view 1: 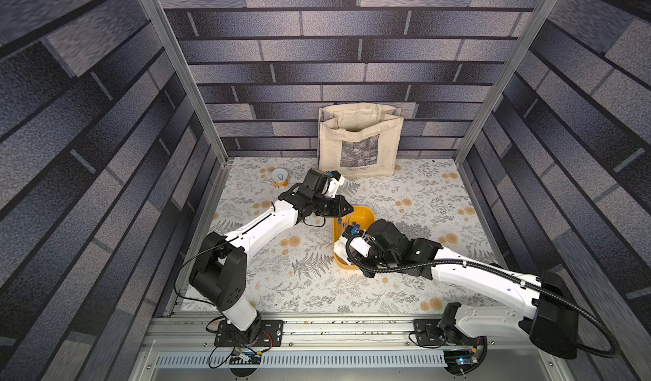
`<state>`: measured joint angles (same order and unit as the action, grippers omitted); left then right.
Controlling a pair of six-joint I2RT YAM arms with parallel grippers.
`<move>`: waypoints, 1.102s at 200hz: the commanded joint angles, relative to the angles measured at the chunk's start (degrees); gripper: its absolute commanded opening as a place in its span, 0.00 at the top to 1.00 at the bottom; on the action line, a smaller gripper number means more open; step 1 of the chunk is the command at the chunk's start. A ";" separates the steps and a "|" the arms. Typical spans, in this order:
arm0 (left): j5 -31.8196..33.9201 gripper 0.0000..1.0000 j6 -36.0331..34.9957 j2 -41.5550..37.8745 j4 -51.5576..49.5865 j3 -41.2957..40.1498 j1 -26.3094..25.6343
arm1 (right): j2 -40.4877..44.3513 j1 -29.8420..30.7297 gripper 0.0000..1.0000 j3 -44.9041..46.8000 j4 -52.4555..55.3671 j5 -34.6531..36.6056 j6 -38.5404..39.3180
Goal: Wipe the exteriors of test tubes
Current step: Wipe the dirt from the test tube.
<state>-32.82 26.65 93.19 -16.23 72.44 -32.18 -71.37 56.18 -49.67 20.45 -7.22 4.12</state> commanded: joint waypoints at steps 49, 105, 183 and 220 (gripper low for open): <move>-1.28 0.82 0.24 -1.08 0.27 -0.30 -0.36 | -4.71 -5.09 1.00 -6.87 2.97 7.22 2.21; -1.90 0.82 0.17 -0.81 0.46 -0.15 -0.51 | -8.54 -10.24 1.00 -13.15 5.46 8.02 4.14; -2.17 0.82 0.23 -0.66 0.43 -0.11 -0.54 | -9.53 -12.41 1.00 -13.89 3.73 8.99 4.66; -2.28 0.82 0.30 -0.47 0.43 0.32 -0.39 | -6.84 -11.98 1.00 -8.99 1.25 7.07 5.76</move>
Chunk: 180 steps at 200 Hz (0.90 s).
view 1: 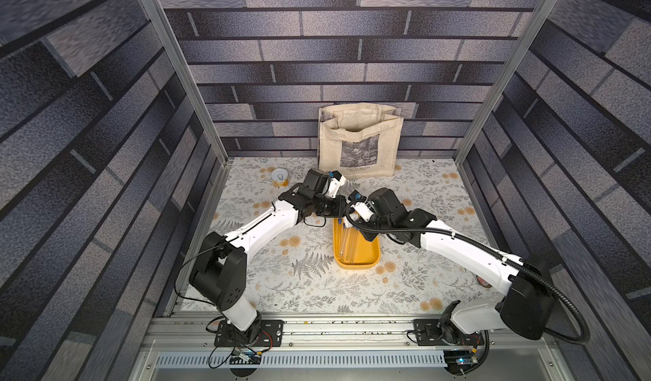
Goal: Wipe the exteriors of test tubes
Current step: Wipe the dirt from the test tube.
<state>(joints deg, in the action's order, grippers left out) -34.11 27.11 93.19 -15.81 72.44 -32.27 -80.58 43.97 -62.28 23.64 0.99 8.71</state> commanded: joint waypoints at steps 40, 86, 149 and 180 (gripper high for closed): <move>-1.61 0.82 0.60 -0.32 1.14 0.32 -0.17 | 5.56 2.68 1.00 7.98 -4.26 -1.00 1.86; -2.19 0.82 1.62 -0.38 2.19 -0.18 -0.15 | 8.48 7.08 1.00 13.71 -7.38 0.30 0.77; -2.32 0.82 1.80 -0.49 2.47 -0.56 -0.16 | 10.55 13.21 1.00 19.74 -11.46 2.14 -3.93; -2.56 0.82 1.91 -0.18 2.73 -0.55 -0.25 | 9.74 13.02 1.00 18.55 -11.80 4.19 -4.52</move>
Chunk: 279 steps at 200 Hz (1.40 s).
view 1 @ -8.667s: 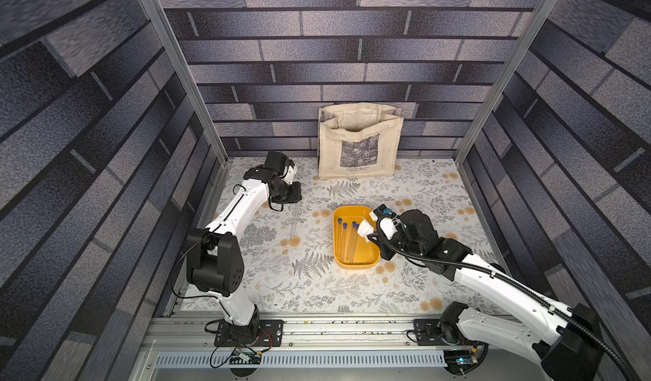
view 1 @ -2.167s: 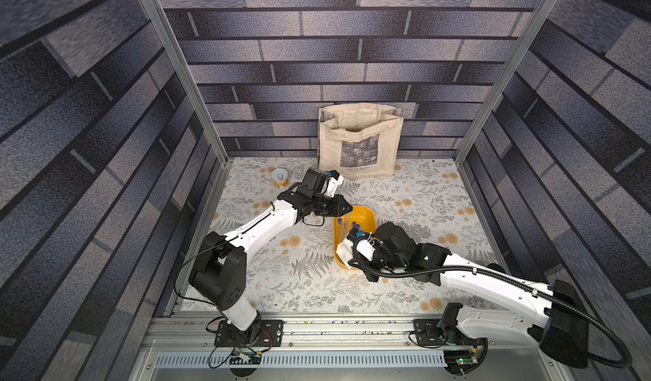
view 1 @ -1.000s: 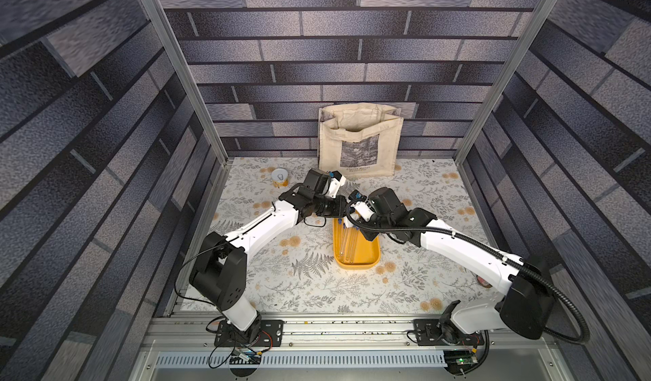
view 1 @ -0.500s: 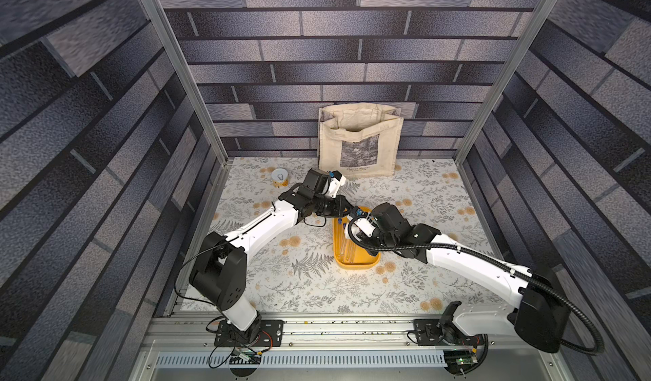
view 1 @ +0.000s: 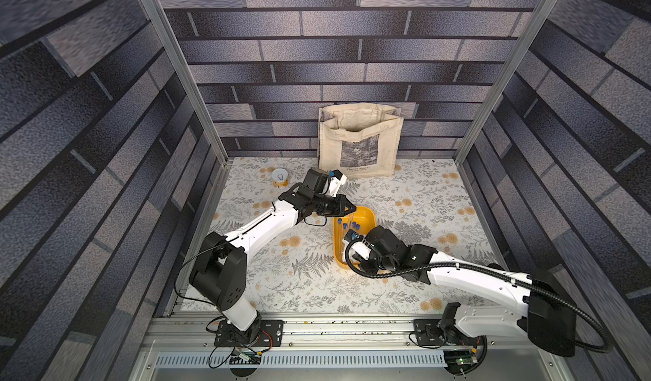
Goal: Wipe the exteriors of test tubes
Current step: Wipe the dirt from the test tube.
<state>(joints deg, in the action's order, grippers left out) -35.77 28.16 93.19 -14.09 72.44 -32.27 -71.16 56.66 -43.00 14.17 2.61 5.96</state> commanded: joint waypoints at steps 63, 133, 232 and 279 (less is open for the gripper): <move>-1.41 0.82 1.28 -0.05 1.48 -0.97 -0.51 | -4.14 -5.47 1.00 -7.75 -0.16 3.28 -0.83; -1.96 0.82 1.63 0.36 2.56 -1.50 -0.53 | -7.68 -11.82 1.00 -13.86 2.00 2.06 0.48; -1.75 0.82 1.58 0.50 2.42 -1.34 -0.51 | -1.71 -8.09 1.00 -6.35 -0.14 -3.65 2.46; -1.76 0.82 1.67 0.36 2.56 -1.59 -0.53 | 0.90 -2.30 1.00 -1.87 -1.30 -1.34 0.08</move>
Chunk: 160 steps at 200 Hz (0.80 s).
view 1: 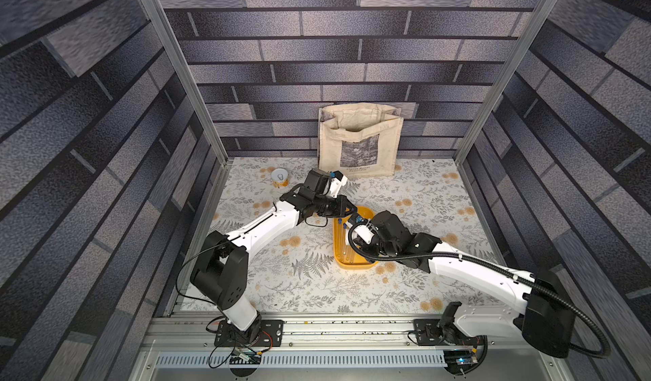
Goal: Wipe the exteriors of test tubes
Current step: Wipe the dirt from the test tube.
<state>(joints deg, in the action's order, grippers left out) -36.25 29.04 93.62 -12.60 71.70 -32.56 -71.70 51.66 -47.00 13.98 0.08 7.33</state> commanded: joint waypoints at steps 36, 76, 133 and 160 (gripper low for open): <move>-1.19 0.82 0.93 -0.06 1.26 -1.01 -0.25 | 2.59 6.07 1.00 5.24 -3.47 1.58 -3.15; -1.28 0.82 1.01 0.07 1.17 -0.99 -0.64 | 2.85 4.08 1.00 3.67 -3.21 2.86 -3.68; -1.75 0.82 1.31 0.56 1.64 -0.18 -1.04 | -3.01 -3.53 1.00 -5.08 0.10 0.03 -1.93; -1.98 0.82 1.30 0.59 1.66 -0.20 -1.14 | -5.37 -6.83 1.00 -8.98 2.59 0.34 -1.94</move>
<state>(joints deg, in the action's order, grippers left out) -36.62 29.93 93.93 -11.38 71.48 -33.28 -75.37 46.85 -52.14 14.24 0.99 5.15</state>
